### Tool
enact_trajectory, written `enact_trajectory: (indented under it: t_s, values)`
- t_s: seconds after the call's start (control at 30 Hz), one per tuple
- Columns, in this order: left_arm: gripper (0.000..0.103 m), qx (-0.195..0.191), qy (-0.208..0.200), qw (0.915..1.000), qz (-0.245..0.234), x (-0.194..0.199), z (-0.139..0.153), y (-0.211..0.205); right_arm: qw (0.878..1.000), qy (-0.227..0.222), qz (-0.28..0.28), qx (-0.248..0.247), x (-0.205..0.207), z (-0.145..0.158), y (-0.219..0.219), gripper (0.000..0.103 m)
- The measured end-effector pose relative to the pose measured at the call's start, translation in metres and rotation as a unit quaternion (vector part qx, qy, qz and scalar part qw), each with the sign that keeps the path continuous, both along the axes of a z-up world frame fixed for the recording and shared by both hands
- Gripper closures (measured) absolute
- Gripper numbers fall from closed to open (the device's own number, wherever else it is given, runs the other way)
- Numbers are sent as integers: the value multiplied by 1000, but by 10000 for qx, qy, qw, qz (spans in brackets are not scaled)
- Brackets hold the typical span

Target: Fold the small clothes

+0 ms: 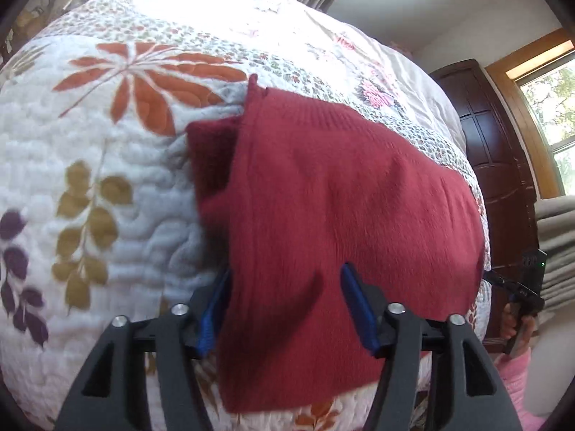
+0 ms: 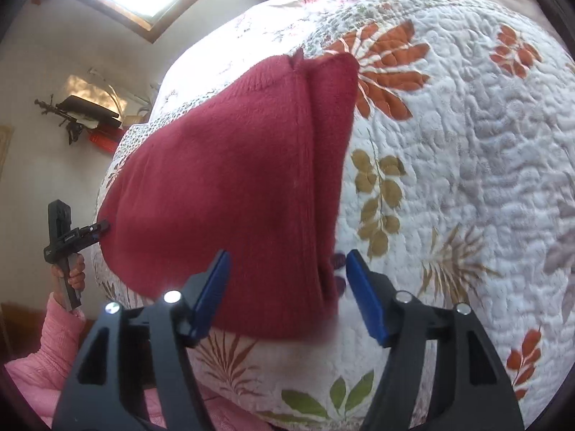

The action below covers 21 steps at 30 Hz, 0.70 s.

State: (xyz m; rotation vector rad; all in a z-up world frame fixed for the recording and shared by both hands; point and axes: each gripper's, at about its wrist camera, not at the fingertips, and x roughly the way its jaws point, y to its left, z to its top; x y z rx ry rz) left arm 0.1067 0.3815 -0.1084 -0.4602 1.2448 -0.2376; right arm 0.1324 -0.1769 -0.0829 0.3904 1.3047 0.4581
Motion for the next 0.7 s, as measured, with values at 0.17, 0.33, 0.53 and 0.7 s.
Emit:
enact_trajectory:
  t_s: [0.17,0.33,0.53,0.7]
  values:
    - [35,-579,90,9983,38,-43,-19,4,9985,295,16,455,-33,-23,-4,34]
    - [35,-1013,-27,9937,469,-52,-35,7,9955,546,-155,765,-31,-47,-1,41]
    - [90,-944,262,9948,293,-36,-32,-15,9974,504,112,504,-26,-38,20,87]
    - [93,-993,87,9941,424,-46,-8,-16,9969,243,192,727,-40,-3,15,92]
